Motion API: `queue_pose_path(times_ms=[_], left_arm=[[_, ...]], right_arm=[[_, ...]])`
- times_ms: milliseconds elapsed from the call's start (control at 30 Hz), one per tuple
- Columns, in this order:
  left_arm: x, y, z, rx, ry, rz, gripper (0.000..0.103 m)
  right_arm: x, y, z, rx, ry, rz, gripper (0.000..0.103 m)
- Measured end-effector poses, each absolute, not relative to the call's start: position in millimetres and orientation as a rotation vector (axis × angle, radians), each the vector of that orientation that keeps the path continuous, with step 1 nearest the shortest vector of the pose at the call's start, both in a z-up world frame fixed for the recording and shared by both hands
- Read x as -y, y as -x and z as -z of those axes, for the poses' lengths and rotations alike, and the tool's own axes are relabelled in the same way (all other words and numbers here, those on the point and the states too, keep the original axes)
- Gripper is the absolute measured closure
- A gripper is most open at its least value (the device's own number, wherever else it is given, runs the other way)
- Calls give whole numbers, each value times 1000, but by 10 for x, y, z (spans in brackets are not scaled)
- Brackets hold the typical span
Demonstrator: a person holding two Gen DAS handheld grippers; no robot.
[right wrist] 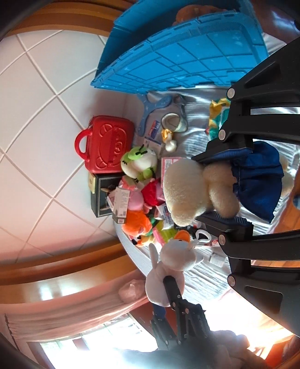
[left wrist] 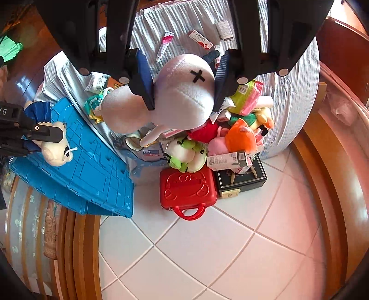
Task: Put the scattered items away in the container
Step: 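Lift the bunny and teddy bear and carry them over the blue crate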
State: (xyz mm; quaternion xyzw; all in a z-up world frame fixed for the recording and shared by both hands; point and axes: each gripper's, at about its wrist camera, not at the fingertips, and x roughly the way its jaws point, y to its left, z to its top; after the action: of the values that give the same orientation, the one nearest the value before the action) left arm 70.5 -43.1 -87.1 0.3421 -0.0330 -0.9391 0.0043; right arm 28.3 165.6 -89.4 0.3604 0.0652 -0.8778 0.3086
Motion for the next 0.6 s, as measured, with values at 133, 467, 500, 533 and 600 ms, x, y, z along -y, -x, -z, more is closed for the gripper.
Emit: queue_pose_path(times_ms=[133,467,500,533,600], left_arm=[[395,-642,698,105,-1029,2956,56],[77,-388,346,169,-942,2994,56],[22,-344,304,175,-935,2996,56],[-34,-297,259,182,-925,3000,56],[-150,-205,180,199,-907,3010,56]], right_arm=[[-1716,-308,715,-173,-918,2336,65],[-1899,-139,424,-154,-834,2359,65],[-1935,-110,399,-148,-824,2360,65],[-1971,-78,374,-142,-817,2361,65],[-2057,3,330,-132,-805,2364,65]])
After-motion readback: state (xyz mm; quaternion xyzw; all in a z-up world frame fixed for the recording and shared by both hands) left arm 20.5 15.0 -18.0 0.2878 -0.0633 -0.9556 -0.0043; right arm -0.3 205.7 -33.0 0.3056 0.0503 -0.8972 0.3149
